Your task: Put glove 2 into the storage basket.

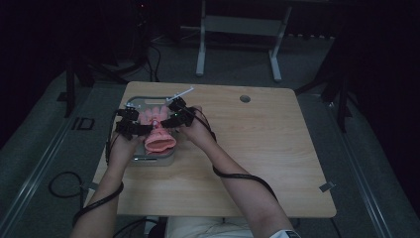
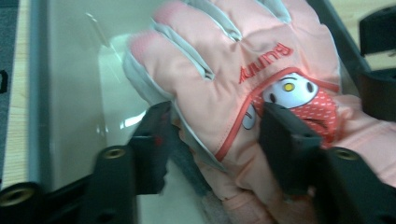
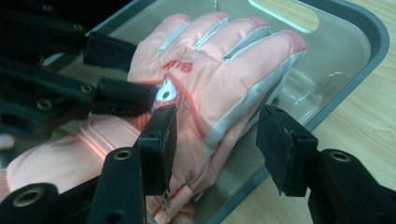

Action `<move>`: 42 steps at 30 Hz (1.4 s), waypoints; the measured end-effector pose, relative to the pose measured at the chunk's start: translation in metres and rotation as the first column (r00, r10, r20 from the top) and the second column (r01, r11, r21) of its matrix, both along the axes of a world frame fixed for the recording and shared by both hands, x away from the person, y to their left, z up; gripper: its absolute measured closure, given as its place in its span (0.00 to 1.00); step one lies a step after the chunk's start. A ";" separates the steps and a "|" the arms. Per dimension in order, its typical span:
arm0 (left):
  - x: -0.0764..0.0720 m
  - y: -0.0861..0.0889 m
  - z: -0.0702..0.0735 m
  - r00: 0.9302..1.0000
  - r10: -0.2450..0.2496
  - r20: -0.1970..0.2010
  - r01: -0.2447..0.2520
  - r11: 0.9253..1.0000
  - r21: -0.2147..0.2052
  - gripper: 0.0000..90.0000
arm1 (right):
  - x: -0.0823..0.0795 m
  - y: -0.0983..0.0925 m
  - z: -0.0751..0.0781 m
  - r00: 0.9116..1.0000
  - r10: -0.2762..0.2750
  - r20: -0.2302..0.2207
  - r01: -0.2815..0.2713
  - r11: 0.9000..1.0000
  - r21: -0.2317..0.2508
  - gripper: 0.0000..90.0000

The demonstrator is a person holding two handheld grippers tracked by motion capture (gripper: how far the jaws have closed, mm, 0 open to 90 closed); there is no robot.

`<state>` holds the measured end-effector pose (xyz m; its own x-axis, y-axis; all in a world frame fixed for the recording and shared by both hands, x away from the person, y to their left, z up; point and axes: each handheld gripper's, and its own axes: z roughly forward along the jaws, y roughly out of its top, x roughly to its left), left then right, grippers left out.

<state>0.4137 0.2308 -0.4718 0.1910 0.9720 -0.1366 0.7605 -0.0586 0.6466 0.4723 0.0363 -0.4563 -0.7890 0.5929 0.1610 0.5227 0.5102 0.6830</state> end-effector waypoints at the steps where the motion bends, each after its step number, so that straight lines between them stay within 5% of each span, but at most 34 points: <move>1: -0.001 0.002 0.001 1.000 -0.001 0.007 0.001 1.000 -0.019 0.42 | -0.001 -0.002 0.002 1.000 0.001 0.002 -0.001 1.000 0.005 0.53; 9: -0.008 0.006 0.013 0.998 -0.004 0.067 0.005 1.000 -0.028 0.19 | -0.007 -0.008 0.014 0.999 0.031 0.018 -0.032 0.999 0.040 0.49; 20: -0.018 0.002 0.023 0.989 -0.069 0.134 0.070 0.998 -0.004 0.09 | -0.010 -0.020 0.019 0.999 0.036 0.021 -0.037 0.997 0.071 0.40; 27: -0.031 -0.009 0.033 0.973 -0.116 0.197 0.119 0.993 -0.002 0.09 | -0.013 -0.038 0.024 0.995 0.087 0.038 -0.091 0.991 0.100 0.23; 33: -0.043 -0.020 0.041 0.959 -0.145 0.243 0.153 0.988 -0.012 0.09 | -0.016 -0.050 0.024 0.995 0.089 0.055 -0.094 0.991 0.097 0.22; 42: -0.066 -0.061 0.050 0.912 -0.275 0.303 0.283 0.959 0.018 0.09 | -0.027 -0.073 0.023 0.991 0.099 0.092 -0.106 0.991 0.075 0.20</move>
<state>0.3478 0.1699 -0.4219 0.4898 0.8702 -0.0542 0.4859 -0.2208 0.8457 0.4449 -0.0364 -0.4330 -0.8583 0.4959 0.1320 0.4066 0.5002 0.7645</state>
